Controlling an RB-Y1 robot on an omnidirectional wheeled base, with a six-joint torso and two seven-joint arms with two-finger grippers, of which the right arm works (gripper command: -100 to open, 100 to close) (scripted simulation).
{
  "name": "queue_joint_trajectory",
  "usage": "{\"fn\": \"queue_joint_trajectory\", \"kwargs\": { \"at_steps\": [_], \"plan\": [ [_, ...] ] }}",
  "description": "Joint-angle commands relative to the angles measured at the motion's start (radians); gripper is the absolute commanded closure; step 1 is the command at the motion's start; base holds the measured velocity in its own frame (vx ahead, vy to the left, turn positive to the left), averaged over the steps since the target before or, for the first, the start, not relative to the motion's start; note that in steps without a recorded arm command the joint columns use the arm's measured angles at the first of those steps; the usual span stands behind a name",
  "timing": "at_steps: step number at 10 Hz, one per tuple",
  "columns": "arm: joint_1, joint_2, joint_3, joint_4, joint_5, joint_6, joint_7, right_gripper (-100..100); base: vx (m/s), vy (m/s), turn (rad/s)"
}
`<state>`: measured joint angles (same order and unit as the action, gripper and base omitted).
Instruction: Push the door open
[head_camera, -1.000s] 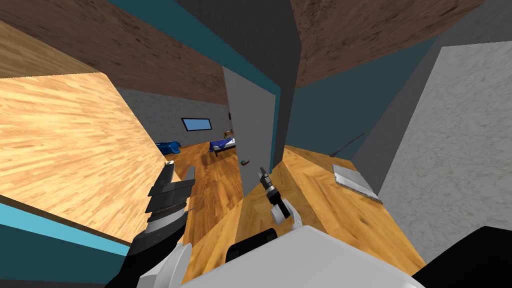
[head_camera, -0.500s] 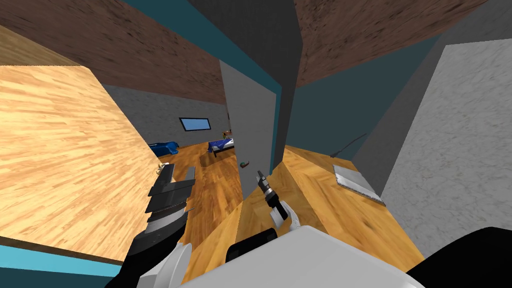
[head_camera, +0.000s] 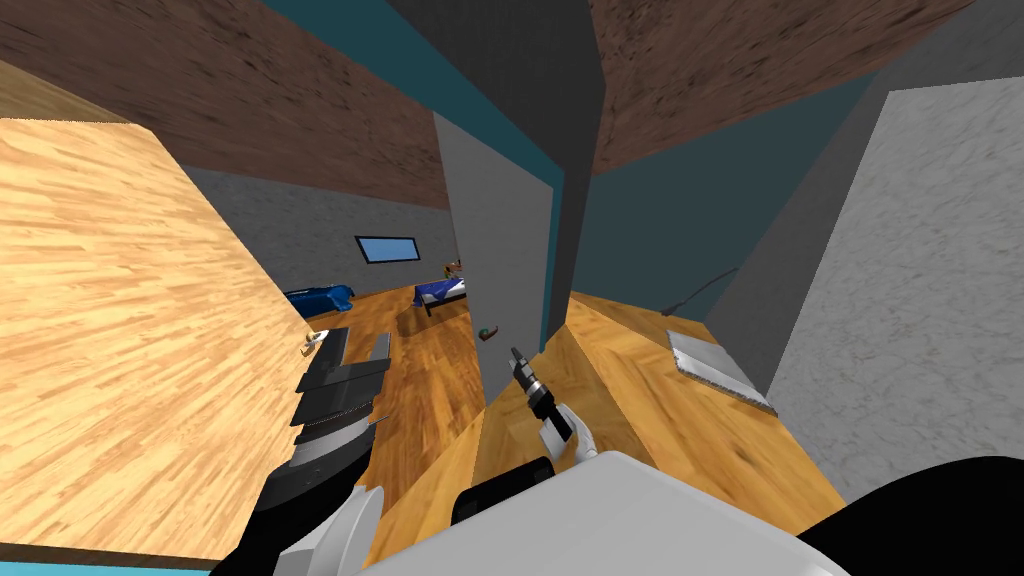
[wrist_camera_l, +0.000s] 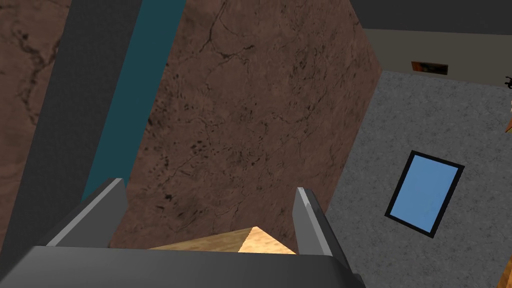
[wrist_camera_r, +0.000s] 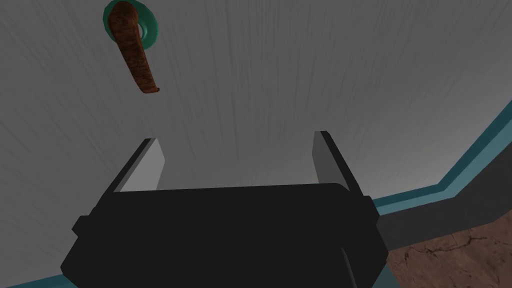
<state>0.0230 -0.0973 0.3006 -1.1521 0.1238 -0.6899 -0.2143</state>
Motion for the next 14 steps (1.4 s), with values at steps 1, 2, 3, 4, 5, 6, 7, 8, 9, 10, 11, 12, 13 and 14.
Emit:
{"fn": "queue_joint_trajectory", "kwargs": {
  "at_steps": [1, 2, 3, 4, 5, 6, 7, 8, 9, 10, 11, 12, 13, 14],
  "plan": [
    [-0.01, -0.001, 0.015, 0.05, 0.004, -0.013, -0.004, -100, 0.103, 0.002, -0.016],
    [-0.02, -0.002, 0.022, 0.079, 0.006, -0.021, -0.006, -100, 0.098, -0.017, -0.02],
    [-0.031, -0.002, 0.029, 0.108, 0.008, -0.029, -0.008, -100, 0.085, -0.016, -0.015],
    [-0.041, -0.003, 0.037, 0.137, 0.01, -0.037, -0.01, -100, 0.097, -0.002, -0.014],
    [-0.05, -0.003, 0.043, 0.164, 0.012, -0.044, -0.012, -100, 0.106, 0.01, -0.016],
    [-0.059, -0.004, 0.05, 0.189, 0.013, -0.051, -0.014, -100, 0.097, 0.01, -0.015],
    [-0.068, -0.004, 0.056, 0.214, 0.015, -0.058, -0.016, -100, 0.096, -0.01, -0.013],
    [-0.076, -0.004, 0.062, 0.239, 0.017, -0.065, -0.018, -100, 0.115, -0.013, -0.013],
    [-0.085, -0.004, 0.068, 0.262, 0.018, -0.071, -0.02, -100, 0.109, -0.004, -0.012],
    [-0.092, -0.004, 0.073, 0.282, 0.019, -0.076, -0.021, -100, 0.096, 0.001, -0.012],
    [-0.099, -0.004, 0.078, 0.302, 0.021, -0.082, -0.023, -100, 0.102, -0.006, -0.01],
    [-0.106, -0.004, 0.083, 0.322, 0.022, -0.087, -0.024, -100, 0.091, -0.005, -0.009],
    [-0.113, -0.004, 0.088, 0.341, 0.023, -0.092, -0.026, -100, 0.089, 0.003, -0.01],
    [-0.117, -0.004, 0.092, 0.355, 0.024, -0.096, -0.027, -100, 0.087, 0.007, -0.008]
  ]
}}
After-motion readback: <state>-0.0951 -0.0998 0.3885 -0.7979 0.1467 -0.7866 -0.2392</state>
